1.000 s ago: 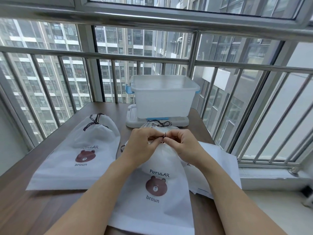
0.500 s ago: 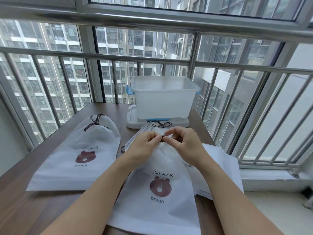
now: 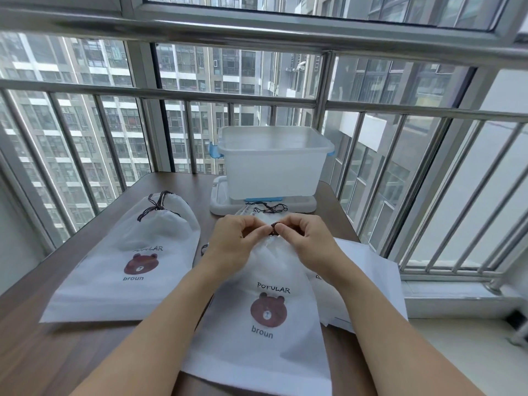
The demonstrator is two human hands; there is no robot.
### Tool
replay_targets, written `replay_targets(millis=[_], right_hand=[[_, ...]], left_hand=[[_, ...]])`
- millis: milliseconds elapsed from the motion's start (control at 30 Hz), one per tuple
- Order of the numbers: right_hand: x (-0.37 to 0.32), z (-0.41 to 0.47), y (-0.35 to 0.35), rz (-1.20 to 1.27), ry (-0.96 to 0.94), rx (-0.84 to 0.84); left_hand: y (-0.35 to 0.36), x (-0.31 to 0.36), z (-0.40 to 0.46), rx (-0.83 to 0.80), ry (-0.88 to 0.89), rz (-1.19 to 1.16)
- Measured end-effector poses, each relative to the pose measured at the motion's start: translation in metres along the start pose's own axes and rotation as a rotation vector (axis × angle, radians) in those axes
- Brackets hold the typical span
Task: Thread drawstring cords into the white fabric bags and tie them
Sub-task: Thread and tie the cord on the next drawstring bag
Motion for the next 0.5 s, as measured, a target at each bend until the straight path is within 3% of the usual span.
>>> replay_targets(millis=[167,500], right_hand=[[0.005,-0.006,0.011,0.472,0.252,-0.337],[0.027,-0.003,0.013,0.553,0.462,-0.379]], left_hand=[[0.0,0.002,0.002,-0.022,0.033,-0.104],[-0.001,0.009,0.0,-0.054,0.112,-0.054]])
Point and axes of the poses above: each hand's wrist, its own z-axis towards the middle knuckle, its own y-axis out of the palm, x = y × z, the point moved 6 cm from there along z, towards the middle knuckle, and after that the axes turned 12 degrees about y, right-handed, at the moved point
